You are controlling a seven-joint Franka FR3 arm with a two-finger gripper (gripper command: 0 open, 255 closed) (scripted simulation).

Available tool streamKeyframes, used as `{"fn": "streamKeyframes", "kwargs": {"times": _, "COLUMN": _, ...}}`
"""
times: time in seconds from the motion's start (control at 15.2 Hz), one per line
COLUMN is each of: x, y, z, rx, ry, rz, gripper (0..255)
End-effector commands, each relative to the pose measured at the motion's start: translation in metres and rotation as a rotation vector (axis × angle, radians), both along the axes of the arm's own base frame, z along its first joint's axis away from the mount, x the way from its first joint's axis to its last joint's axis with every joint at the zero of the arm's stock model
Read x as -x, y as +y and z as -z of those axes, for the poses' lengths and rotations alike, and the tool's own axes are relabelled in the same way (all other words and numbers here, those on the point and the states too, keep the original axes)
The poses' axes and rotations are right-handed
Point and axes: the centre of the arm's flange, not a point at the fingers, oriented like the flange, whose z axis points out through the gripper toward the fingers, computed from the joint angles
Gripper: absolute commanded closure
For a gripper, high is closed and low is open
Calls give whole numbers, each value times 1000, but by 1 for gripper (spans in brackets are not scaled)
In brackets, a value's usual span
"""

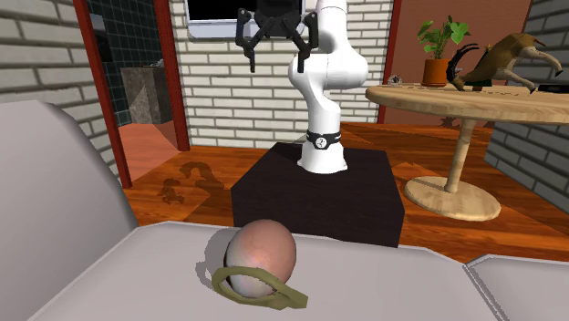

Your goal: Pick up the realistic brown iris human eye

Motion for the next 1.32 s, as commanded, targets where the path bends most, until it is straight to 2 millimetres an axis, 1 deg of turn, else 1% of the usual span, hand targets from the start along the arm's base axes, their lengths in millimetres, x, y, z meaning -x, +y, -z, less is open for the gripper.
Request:
{"fn": "streamKeyframes", "kwargs": {"times": 0.0, "x": -16, "y": -3, "z": 24, "rx": -10, "ry": 13, "rz": -62, "gripper": 0}}
{"fn": "streamKeyframes", "kwargs": {"times": 0.26, "x": -48, "y": -8, "z": 69, "rx": -30, "ry": 41, "rz": -179, "gripper": 0}}
{"fn": "streamKeyframes", "kwargs": {"times": 0.59, "x": -86, "y": -7, "z": 127, "rx": -55, "ry": 77, "rz": -326, "gripper": 0}}
{"fn": "streamKeyframes", "kwargs": {"times": 0.92, "x": -121, "y": 0, "z": 186, "rx": -80, "ry": 112, "rz": -473, "gripper": 0}}
{"fn": "streamKeyframes", "kwargs": {"times": 1.25, "x": -153, "y": 14, "z": 245, "rx": -105, "ry": 147, "rz": -620, "gripper": 0}}
